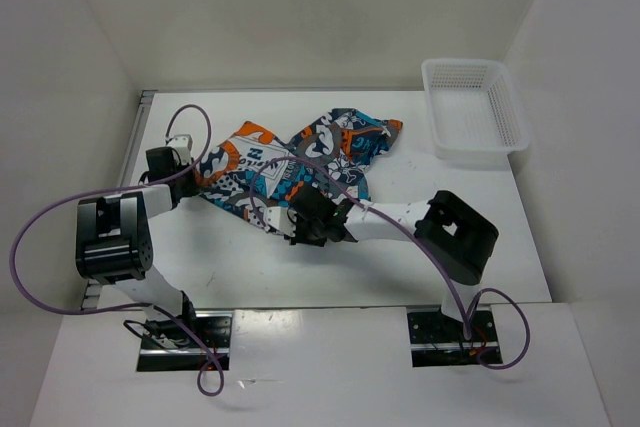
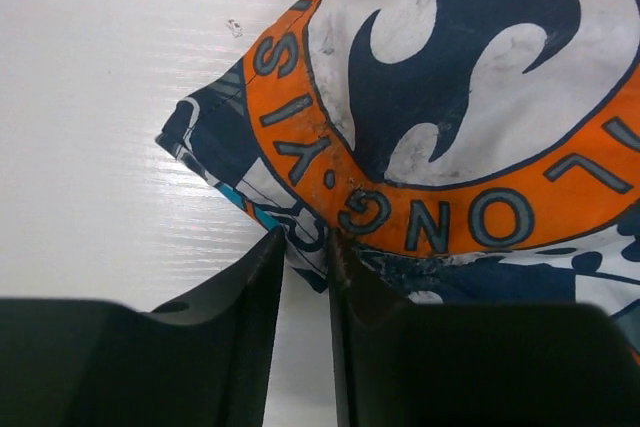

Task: Fold and stack the shorts
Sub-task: Move the shorts to the center of the board, then flatten the shorts out

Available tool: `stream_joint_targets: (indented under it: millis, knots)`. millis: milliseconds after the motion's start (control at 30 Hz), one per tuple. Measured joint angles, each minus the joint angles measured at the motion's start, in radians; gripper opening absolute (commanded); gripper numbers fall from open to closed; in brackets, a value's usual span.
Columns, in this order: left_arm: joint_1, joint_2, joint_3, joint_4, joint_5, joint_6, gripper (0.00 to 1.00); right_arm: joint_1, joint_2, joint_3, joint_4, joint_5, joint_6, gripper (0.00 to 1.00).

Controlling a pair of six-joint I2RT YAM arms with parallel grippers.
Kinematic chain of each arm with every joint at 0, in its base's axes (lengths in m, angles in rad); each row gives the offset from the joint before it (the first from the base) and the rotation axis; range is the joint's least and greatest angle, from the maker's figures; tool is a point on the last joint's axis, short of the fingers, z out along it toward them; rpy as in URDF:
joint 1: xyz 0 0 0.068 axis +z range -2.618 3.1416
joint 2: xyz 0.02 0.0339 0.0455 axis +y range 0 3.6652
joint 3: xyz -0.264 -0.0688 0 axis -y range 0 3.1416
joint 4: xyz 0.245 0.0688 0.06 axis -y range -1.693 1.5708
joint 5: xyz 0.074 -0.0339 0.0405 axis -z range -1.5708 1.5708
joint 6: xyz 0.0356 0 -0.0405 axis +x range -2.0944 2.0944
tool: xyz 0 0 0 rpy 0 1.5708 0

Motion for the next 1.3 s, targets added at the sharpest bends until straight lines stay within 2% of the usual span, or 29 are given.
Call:
stream_joint_targets:
  millis: [33, 67, 233, 500, 700, 900, 1100, 1300]
  knots:
    - [0.0, 0.0, 0.0, 0.0, 0.002, 0.001, 0.26, -0.001, 0.0, 0.0, 0.002, 0.0, -0.002, 0.11]
    - [0.0, 0.0, 0.0, 0.0, 0.004, 0.001, 0.17, -0.002, 0.0, 0.0, 0.004, 0.002, -0.003, 0.02]
    - [0.0, 0.0, 0.0, 0.0, 0.012, 0.0, 0.0, -0.005, 0.0, 0.0, 0.01, 0.013, -0.014, 0.0]
    - [0.0, 0.0, -0.001, -0.013, 0.019, 0.002, 0.0, -0.019, 0.0, 0.017, -0.009, 0.018, -0.031, 0.0]
    - [0.0, -0.038, 0.035, -0.094, 0.013, 0.002, 0.0, -0.071, -0.002, 0.175, -0.084, 0.017, -0.035, 0.0]
    - [0.001, -0.149, 0.193, -0.238, 0.007, 0.002, 0.0, -0.149, -0.035, 0.399, -0.161, 0.021, -0.031, 0.0]
    - [0.04, -0.294, 0.443, -0.408, 0.007, 0.002, 0.0, -0.228, -0.084, 0.67, -0.23, 0.053, -0.031, 0.0]
    - [0.091, -0.507, 0.648, -0.462, 0.01, 0.002, 0.0, -0.254, -0.137, 0.969, -0.253, 0.083, -0.027, 0.0]
